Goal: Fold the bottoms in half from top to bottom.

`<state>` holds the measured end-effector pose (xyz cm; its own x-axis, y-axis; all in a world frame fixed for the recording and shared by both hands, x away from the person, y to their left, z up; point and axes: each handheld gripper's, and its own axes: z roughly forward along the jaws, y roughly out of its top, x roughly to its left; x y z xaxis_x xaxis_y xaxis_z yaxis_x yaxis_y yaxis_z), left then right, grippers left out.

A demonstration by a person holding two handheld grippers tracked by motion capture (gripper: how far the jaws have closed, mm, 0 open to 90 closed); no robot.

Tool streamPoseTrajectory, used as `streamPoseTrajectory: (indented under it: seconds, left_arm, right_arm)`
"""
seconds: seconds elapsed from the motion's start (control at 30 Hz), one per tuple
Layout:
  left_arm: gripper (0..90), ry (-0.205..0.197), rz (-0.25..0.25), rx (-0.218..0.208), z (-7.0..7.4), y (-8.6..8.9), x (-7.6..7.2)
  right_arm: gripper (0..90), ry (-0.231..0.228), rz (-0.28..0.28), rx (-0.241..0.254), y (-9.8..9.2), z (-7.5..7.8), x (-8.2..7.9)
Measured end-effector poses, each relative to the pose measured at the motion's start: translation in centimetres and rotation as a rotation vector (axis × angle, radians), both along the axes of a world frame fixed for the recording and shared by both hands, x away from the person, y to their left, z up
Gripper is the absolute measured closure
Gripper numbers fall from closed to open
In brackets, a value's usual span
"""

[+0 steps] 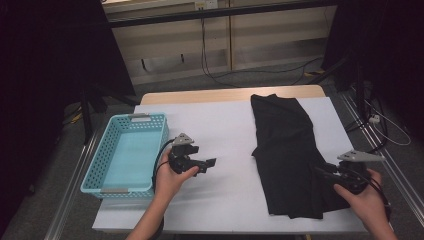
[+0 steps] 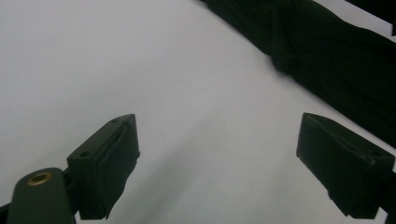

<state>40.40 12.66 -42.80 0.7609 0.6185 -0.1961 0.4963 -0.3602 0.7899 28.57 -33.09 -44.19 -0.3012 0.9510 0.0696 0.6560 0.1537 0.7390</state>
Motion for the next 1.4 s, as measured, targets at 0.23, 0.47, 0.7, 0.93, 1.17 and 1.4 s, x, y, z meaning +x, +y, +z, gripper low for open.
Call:
streamPoseTrajectory:
  seconds: [0.23, 0.47, 0.7, 0.93, 1.17, 1.4]
  left_arm:
    - [13.0, -0.004, 0.007, 0.004, 0.1, 0.4, 0.1]
    - [13.8, -0.014, 0.012, 0.003, 0.3, 0.5, -0.1]
    - [13.8, -0.010, 0.008, 0.009, 0.2, 0.3, -0.1]
    - [13.8, -0.019, 0.006, 0.010, 0.5, 0.3, -0.1]
    - [13.8, -0.011, 0.009, 0.003, 0.4, 0.3, -0.1]
    - [13.8, -0.015, 0.014, -0.004, 0.7, 0.6, 0.0]
  right_arm:
    - [90.0, 0.072, 0.029, -0.017, 0.7, -1.0, 1.4]
    - [90.0, 0.031, 0.010, 0.008, -0.7, 0.6, 1.7]
    - [60.2, 0.012, 0.024, 0.052, 0.8, -0.1, 1.3]
    - [89.7, 0.053, 0.027, -0.001, 0.8, -1.1, 1.6]
    - [90.0, 0.015, 0.018, 0.020, -0.9, 0.6, 1.6]
    - [87.8, 0.011, -0.032, 0.005, -3.1, 1.8, 1.8]
